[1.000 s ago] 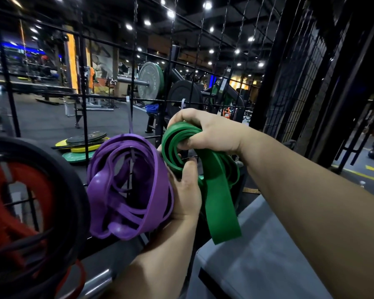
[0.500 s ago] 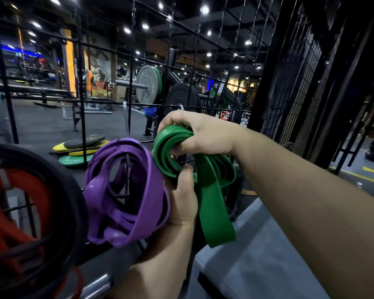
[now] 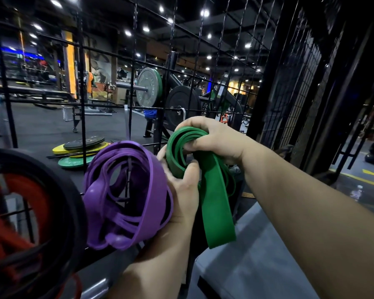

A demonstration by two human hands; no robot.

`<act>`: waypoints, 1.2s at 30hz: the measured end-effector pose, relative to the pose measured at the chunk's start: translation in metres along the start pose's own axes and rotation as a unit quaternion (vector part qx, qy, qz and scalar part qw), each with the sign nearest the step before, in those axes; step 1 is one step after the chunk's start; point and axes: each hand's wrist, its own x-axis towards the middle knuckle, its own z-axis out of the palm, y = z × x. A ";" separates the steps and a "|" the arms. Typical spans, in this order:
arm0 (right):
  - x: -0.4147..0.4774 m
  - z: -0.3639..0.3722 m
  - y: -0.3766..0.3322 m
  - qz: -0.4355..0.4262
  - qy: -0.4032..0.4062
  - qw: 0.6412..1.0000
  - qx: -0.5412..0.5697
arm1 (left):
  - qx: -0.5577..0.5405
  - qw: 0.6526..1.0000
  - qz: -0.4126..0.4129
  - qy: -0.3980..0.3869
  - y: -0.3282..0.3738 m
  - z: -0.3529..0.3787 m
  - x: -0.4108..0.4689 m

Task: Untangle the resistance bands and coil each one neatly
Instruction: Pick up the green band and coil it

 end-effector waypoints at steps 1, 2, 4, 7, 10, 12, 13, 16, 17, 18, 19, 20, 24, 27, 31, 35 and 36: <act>0.001 0.000 0.004 0.004 0.002 0.999 0.048 | -0.006 1.000 0.023 0.010 -0.002 0.002 0.001; 0.002 -0.001 0.007 0.007 0.004 0.995 0.095 | -0.001 1.000 0.021 0.008 0.001 0.005 0.003; 0.004 -0.002 0.014 0.006 0.010 0.986 0.164 | -0.004 1.000 0.005 -0.005 -0.001 0.006 0.006; 0.005 -0.004 0.020 -0.001 0.022 0.986 0.164 | 0.054 0.998 0.003 -0.015 -0.008 0.001 0.010; 0.005 -0.006 0.024 -0.005 0.026 0.989 0.145 | 0.087 0.996 -0.009 -0.019 -0.013 -0.001 0.011; 0.003 -0.008 0.025 -0.005 0.028 0.988 0.154 | 0.094 0.995 -0.011 -0.021 -0.013 0.000 0.011; 0.003 -0.009 0.026 -0.008 0.030 0.988 0.152 | 0.091 0.996 -0.009 -0.021 -0.013 0.001 0.012; -0.001 -0.013 0.026 -0.021 0.032 0.991 0.129 | 0.082 0.996 -0.006 -0.017 -0.013 0.004 0.011; -0.003 -0.015 0.026 -0.024 0.033 0.992 0.121 | 0.077 0.997 -0.006 -0.018 -0.011 0.005 0.010; -0.004 -0.016 0.026 -0.025 0.036 0.992 0.115 | 0.068 0.997 -0.008 -0.017 -0.008 0.007 0.009; -0.005 -0.018 0.026 -0.025 0.038 0.993 0.109 | 0.057 0.998 -0.010 -0.017 -0.008 0.010 0.008; -0.005 -0.020 0.026 -0.025 0.040 0.994 0.102 | 0.045 0.999 -0.011 -0.015 -0.006 0.012 0.007; -0.006 -0.026 0.026 -0.016 0.048 0.994 0.095 | 0.046 0.999 0.000 -0.012 -0.006 0.015 0.008; -0.002 -0.024 0.029 -0.006 0.049 0.992 0.115 | 0.051 0.999 -0.004 -0.009 -0.007 0.014 0.009; 0.002 -0.021 0.033 0.005 0.022 0.984 0.177 | 0.016 1.000 -0.024 -0.004 -0.009 0.014 0.009; 0.002 -0.024 0.028 0.004 0.011 0.991 0.132 | 0.009 0.999 -0.034 -0.018 -0.008 0.012 0.009; 0.001 -0.026 0.024 0.006 0.013 0.996 0.094 | 0.012 0.999 -0.033 -0.021 -0.007 0.011 0.009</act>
